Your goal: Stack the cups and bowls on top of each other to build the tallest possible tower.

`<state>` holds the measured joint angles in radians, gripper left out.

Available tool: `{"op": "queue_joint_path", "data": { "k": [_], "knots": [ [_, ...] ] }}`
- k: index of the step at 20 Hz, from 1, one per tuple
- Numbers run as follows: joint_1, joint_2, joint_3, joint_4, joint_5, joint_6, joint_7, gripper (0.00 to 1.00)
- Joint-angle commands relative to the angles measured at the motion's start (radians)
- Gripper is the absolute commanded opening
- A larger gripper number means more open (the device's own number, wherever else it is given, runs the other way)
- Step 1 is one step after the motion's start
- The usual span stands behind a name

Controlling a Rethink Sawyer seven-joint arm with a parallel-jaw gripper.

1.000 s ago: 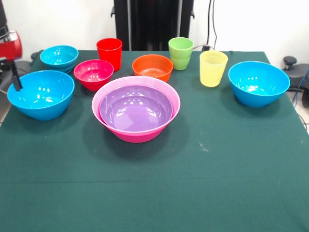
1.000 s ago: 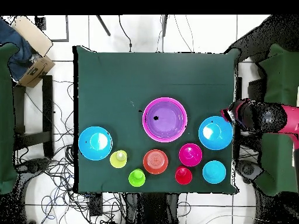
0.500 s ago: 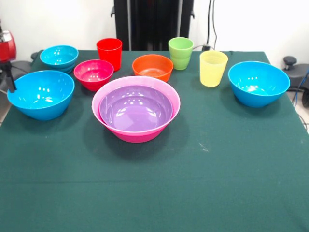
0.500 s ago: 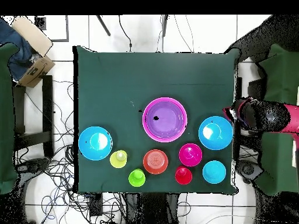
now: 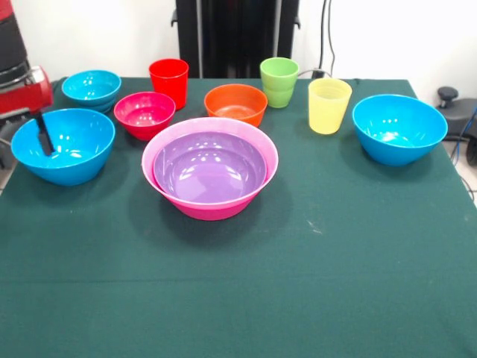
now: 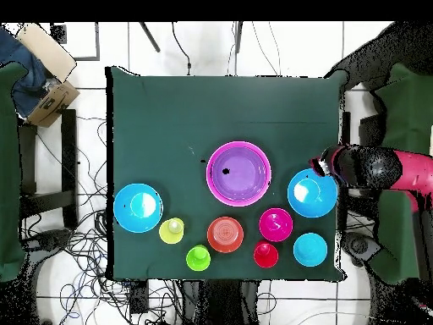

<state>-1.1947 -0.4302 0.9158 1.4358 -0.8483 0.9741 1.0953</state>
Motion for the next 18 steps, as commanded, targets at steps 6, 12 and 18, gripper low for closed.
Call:
{"op": "queue_joint_path", "data": {
  "k": [6,12,18],
  "knots": [
    [0.022,0.115,-0.041,-0.078,0.021,0.054,-0.287,1.00],
    [0.019,0.137,-0.041,-0.115,0.034,0.080,-0.334,1.00],
    [0.023,0.149,-0.041,-0.141,0.038,0.091,-0.354,1.00]
  ]
}}
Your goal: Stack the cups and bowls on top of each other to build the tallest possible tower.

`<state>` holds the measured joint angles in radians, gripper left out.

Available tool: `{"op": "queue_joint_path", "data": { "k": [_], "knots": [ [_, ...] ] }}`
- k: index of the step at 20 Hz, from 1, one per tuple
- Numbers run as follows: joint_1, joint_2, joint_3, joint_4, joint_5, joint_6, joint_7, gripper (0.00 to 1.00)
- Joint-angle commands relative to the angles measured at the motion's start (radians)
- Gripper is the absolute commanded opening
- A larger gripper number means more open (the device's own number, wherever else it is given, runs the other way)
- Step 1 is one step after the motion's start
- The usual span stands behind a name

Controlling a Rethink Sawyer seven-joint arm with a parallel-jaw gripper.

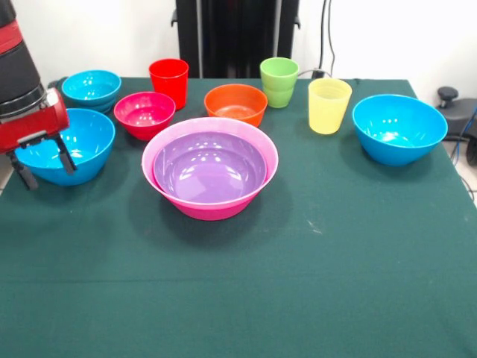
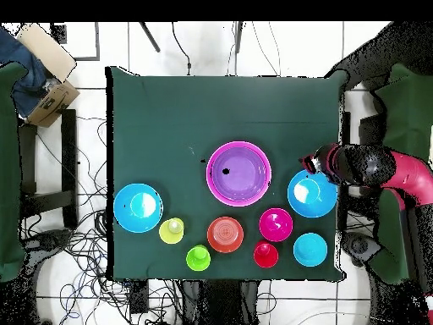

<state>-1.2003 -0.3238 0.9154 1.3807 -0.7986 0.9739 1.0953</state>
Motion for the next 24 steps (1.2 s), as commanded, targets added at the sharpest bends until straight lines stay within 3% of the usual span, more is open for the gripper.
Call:
{"op": "queue_joint_path", "data": {
  "k": [1,14,24],
  "knots": [
    [0.030,0.044,-0.041,-0.083,-0.014,0.087,-0.352,1.00],
    [0.027,0.052,-0.050,-0.049,-0.038,0.038,-0.330,1.00],
    [0.077,-0.092,-0.035,-0.062,0.005,0.186,-0.307,1.00]
  ]
}}
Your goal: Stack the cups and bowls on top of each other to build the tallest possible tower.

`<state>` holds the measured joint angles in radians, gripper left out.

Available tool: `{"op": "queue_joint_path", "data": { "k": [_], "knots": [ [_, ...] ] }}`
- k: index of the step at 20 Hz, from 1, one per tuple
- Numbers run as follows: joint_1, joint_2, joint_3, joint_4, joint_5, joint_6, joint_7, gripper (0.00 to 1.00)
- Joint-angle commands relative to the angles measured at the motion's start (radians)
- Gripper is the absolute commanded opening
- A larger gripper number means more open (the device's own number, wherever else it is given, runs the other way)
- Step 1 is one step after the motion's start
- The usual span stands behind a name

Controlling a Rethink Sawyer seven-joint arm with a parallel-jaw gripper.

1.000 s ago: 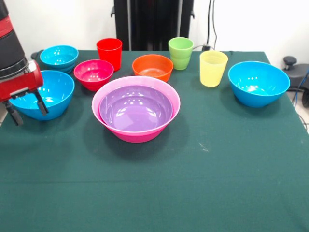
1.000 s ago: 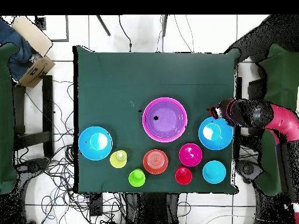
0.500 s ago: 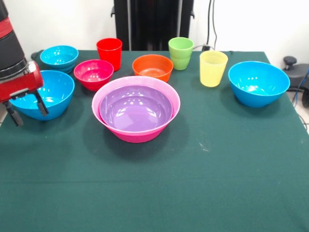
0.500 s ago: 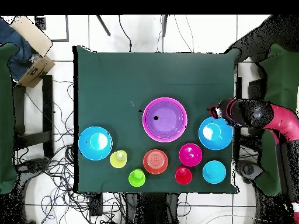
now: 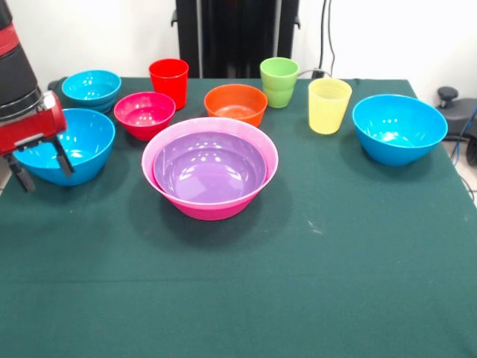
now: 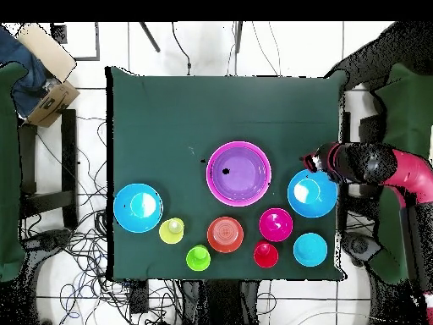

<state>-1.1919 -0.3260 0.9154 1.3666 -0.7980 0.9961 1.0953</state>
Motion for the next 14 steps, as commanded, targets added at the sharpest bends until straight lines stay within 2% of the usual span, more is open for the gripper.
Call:
{"op": "queue_joint_path", "data": {
  "k": [1,8,14],
  "knots": [
    [0.076,-0.102,-0.032,-0.053,0.007,0.177,-0.303,1.00],
    [0.106,-0.151,-0.032,-0.071,0.029,0.248,-0.271,1.00],
    [0.102,-0.152,-0.037,-0.061,0.027,0.229,-0.275,1.00]
  ]
}}
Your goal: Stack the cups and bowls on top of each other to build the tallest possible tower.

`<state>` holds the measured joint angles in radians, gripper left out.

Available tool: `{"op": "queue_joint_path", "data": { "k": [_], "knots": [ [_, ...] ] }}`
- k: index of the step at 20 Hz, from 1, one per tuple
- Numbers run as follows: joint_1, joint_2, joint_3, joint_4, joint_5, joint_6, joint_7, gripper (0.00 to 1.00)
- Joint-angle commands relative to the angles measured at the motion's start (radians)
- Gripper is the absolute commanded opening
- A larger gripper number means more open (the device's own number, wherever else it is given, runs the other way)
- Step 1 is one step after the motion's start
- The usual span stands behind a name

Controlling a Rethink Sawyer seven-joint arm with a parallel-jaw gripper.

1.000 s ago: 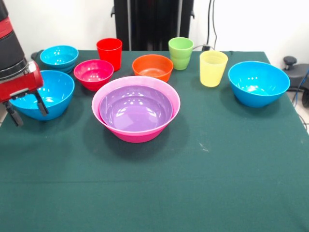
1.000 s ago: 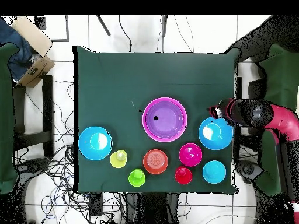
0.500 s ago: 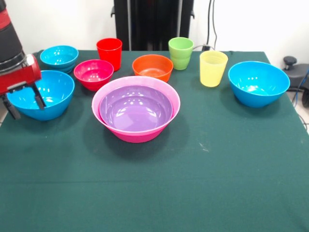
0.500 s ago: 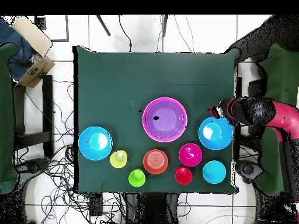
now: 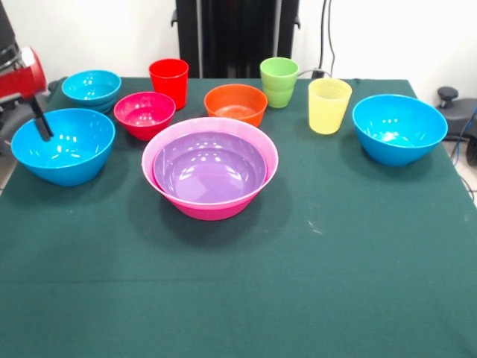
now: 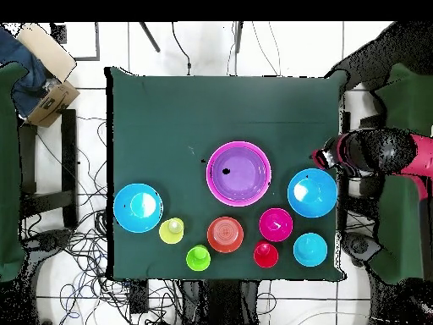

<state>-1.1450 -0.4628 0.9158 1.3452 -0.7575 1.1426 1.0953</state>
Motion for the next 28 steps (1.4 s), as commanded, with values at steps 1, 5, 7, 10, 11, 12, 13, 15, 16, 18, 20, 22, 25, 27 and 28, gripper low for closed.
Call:
{"op": "queue_joint_path", "data": {
  "k": [1,5,7,10,11,12,13,15,16,18,20,22,25,27,28],
  "knots": [
    [0.053,-0.013,-0.039,-0.034,-0.017,0.072,-0.272,1.00],
    [0.033,0.015,-0.052,0.002,-0.041,-0.002,-0.260,1.00],
    [0.021,0.025,-0.056,0.021,-0.053,-0.035,-0.255,1.00],
    [0.006,0.025,-0.062,0.051,-0.069,-0.068,-0.244,1.00],
    [-0.001,0.020,-0.065,0.066,-0.073,-0.078,-0.238,1.00],
    [-0.008,0.015,-0.067,0.082,-0.077,-0.088,-0.232,1.00],
    [-0.016,0.007,-0.068,0.098,-0.080,-0.097,-0.228,1.00],
    [-0.026,-0.009,-0.069,0.127,-0.079,-0.107,-0.214,1.00],
    [-0.032,-0.016,-0.069,0.141,-0.074,-0.108,-0.207,1.00],
    [-0.040,-0.028,-0.068,0.165,-0.071,-0.118,-0.195,1.00],
    [-0.038,-0.032,-0.068,0.173,-0.072,-0.125,-0.185,1.00],
    [-0.039,-0.032,-0.069,0.174,-0.073,-0.126,-0.188,1.00],
    [-0.041,-0.030,-0.067,0.165,-0.068,-0.114,-0.203,1.00],
    [-0.039,-0.028,-0.066,0.160,-0.068,-0.110,-0.204,1.00],
    [-0.037,-0.026,-0.068,0.158,-0.071,-0.111,-0.203,1.00]
  ]
}}
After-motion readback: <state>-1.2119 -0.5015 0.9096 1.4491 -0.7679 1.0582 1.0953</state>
